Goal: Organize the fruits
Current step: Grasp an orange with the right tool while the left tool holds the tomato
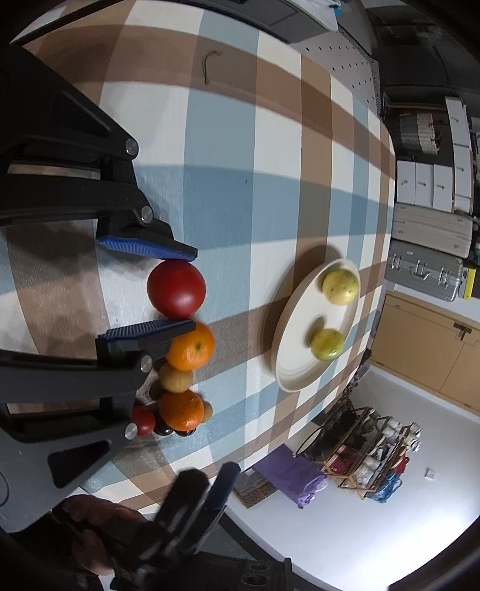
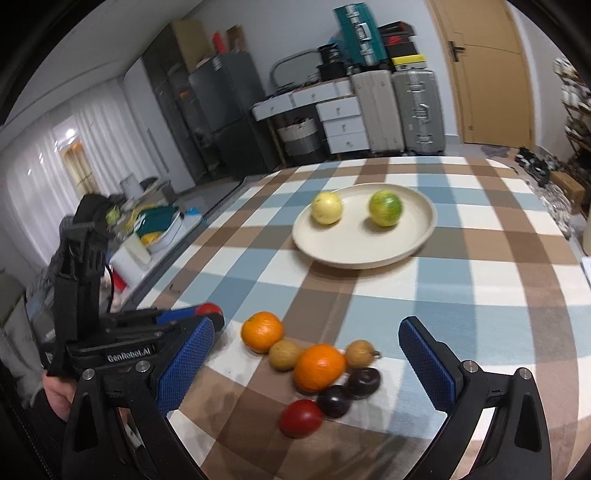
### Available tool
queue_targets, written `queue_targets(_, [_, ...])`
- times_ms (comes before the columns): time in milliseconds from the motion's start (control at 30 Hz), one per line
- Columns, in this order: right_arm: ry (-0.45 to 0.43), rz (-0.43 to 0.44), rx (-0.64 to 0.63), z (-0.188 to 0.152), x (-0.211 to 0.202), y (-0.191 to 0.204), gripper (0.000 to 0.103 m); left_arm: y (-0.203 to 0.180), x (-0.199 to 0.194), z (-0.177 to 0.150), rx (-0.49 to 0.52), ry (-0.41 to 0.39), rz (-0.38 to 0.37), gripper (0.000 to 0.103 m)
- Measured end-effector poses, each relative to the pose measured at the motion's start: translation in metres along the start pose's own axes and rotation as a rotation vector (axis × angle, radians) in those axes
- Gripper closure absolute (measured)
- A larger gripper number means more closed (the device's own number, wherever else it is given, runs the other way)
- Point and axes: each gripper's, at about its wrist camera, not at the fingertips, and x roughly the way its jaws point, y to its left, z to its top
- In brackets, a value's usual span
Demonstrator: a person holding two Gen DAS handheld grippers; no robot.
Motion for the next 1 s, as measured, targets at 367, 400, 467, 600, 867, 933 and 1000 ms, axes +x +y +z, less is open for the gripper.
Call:
queue_targets(367, [0.135, -0.002, -0.186, 0.004, 0.050, 0.039, 0.001, 0.036, -0.027, -0.002, -0.052, -0.046, 0.037, 0.075])
queue_targets(400, [0.144, -0.003, -0.193, 0.005, 0.054, 0.041, 0.001, 0.038, -0.029, -0.002, -0.053, -0.048, 0.040, 0.075])
queue_targets(467, [0.160, -0.001, -0.200, 0.007, 0.062, 0.043, 0.001, 0.039, -0.030, -0.002, -0.052, -0.053, 0.045, 0.075])
queue_targets(600, [0.202, -0.005, -0.215, 0.010, 0.077, 0.045, 0.001, 0.042, -0.029, -0.002, -0.050, -0.054, 0.055, 0.075])
queue_targets(867, [0.270, 0.004, -0.242, 0.010, 0.097, 0.048, 0.016, 0.046, -0.027, -0.001, -0.048, -0.053, 0.073, 0.075])
queue_targets(933, [0.288, -0.002, -0.245, 0.008, 0.101, 0.048, 0.018, 0.046, -0.028, 0.000, -0.045, -0.055, 0.081, 0.075])
queue_targets(1000, [0.305, 0.000, -0.247, 0.007, 0.105, 0.048, 0.027, 0.045, -0.028, 0.001, -0.034, -0.056, 0.094, 0.075])
